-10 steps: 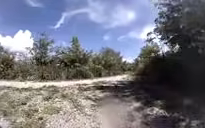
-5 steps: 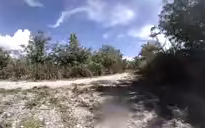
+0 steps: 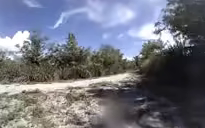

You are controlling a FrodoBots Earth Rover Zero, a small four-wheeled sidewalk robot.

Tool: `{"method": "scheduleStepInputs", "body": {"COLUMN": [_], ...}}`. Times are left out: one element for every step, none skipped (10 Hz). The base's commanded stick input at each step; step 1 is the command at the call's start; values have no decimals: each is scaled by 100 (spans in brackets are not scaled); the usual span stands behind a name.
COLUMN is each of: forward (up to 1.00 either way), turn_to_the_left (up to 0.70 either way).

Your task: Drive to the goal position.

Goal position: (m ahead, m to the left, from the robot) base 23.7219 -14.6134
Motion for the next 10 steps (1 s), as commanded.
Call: {"method": "scheduleStepInputs", "body": {"forward": [85,85,85,85,85,85,85,85,85,85], "turn_to_the_left": [0,0,0,0,0,0,0,0,0,0]}}
